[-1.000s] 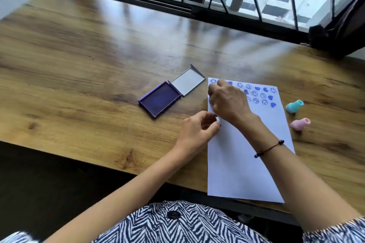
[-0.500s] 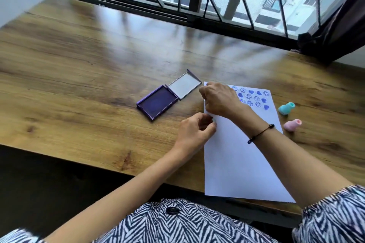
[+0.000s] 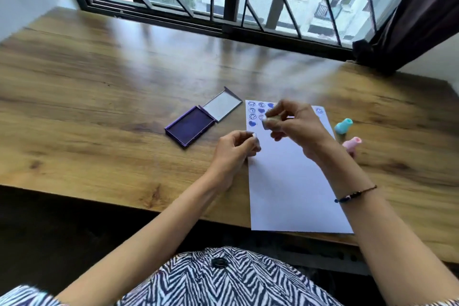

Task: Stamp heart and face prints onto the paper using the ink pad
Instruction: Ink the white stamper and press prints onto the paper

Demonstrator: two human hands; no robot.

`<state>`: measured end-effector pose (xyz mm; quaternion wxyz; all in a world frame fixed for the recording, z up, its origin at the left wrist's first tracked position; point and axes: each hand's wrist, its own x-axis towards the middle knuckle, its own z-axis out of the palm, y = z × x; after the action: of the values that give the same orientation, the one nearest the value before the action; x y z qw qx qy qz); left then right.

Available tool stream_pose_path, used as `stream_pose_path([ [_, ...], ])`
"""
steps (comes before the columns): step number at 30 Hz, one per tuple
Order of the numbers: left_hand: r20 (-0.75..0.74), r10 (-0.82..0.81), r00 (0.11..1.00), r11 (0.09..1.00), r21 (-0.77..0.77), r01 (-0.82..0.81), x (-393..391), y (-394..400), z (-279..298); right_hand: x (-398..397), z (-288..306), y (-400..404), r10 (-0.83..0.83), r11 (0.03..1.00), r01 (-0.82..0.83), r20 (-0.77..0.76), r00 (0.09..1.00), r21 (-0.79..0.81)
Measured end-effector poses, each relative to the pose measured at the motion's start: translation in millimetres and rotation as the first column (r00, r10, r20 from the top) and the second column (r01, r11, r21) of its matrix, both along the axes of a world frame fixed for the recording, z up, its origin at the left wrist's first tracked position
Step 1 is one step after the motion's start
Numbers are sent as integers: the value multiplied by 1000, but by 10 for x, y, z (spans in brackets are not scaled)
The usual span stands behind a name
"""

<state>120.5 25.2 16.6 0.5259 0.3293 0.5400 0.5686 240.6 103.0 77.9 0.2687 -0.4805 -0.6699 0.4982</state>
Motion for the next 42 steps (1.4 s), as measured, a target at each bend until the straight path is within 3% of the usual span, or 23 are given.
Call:
stream_pose_path([
  [4,140,31,990,999,33,-36,-9,-6,45,17,3,-121,22,999,-24,-76,997,-21],
  [9,236,24,972,998,52,-37,10,-13,100,60,10,-216,10,1000,-10,-56,998,11],
  [13,185,-11,983,997,77,-4,75,-39,121,123,-34,-285,-20,999,21,-26,999,31],
  [18,20,-56,998,996,76,54,161,-90,99,226,-141,-391,-54,998,56,-49,997,38],
  [26,48,-130,990,991,-16,131,189,-78,127,321,-255,-513,-103,990,111,-99,990,85],
  [34,-9,-186,983,983,1,186,388,76,214,462,-217,-456,-243,965,249,-85,966,78],
  [37,26,-142,990,990,-15,142,654,175,220,766,-139,-303,-389,899,348,120,913,267],
  [39,48,-156,987,987,-25,158,829,229,220,1041,-109,-196,-513,818,300,385,767,491],
  [42,55,-214,975,976,-41,216,1002,297,220,1346,-124,-108,-570,800,214,601,560,560],
])
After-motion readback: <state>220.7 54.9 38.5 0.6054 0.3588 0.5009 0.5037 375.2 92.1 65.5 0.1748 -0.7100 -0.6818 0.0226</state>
